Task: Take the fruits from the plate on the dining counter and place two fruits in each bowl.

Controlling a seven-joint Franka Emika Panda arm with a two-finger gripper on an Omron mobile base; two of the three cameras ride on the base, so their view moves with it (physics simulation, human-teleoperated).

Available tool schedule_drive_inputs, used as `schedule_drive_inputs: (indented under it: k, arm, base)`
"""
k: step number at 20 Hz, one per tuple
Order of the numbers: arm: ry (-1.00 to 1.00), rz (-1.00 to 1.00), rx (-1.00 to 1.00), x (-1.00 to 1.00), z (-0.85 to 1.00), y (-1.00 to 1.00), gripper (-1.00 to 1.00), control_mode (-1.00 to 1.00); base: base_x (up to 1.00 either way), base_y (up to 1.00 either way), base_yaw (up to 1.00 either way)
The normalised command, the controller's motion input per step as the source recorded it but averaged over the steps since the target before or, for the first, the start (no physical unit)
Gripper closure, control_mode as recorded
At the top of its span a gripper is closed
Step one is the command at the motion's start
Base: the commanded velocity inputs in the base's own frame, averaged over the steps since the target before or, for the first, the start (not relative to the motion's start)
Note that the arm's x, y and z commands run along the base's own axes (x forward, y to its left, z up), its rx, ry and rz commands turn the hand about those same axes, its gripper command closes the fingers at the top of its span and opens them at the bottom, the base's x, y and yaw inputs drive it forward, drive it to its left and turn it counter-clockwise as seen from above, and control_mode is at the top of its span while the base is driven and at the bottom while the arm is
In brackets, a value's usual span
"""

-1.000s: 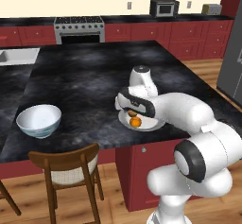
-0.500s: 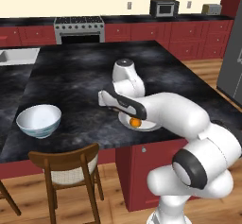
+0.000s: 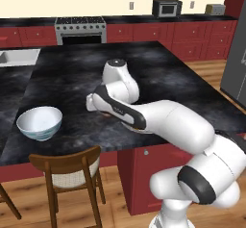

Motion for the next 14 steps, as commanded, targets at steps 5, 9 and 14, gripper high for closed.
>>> schedule_drive_inputs:
  k: [5,9,14]
  arm:
    - [-0.04,0.25,0.13,-0.41,0.08,0.40,1.00,-1.00]
    - [-0.10,0.25,0.19,0.04,0.17,0.44,1.00,-1.00]
    - [-0.03,0.21,0.16,0.33,0.03,0.62,1.00,-1.00]
  base:
    - [0.00,0.00,0.00]
    - [0.00,0.00,0.00]
    - [0.00,0.00,0.00]
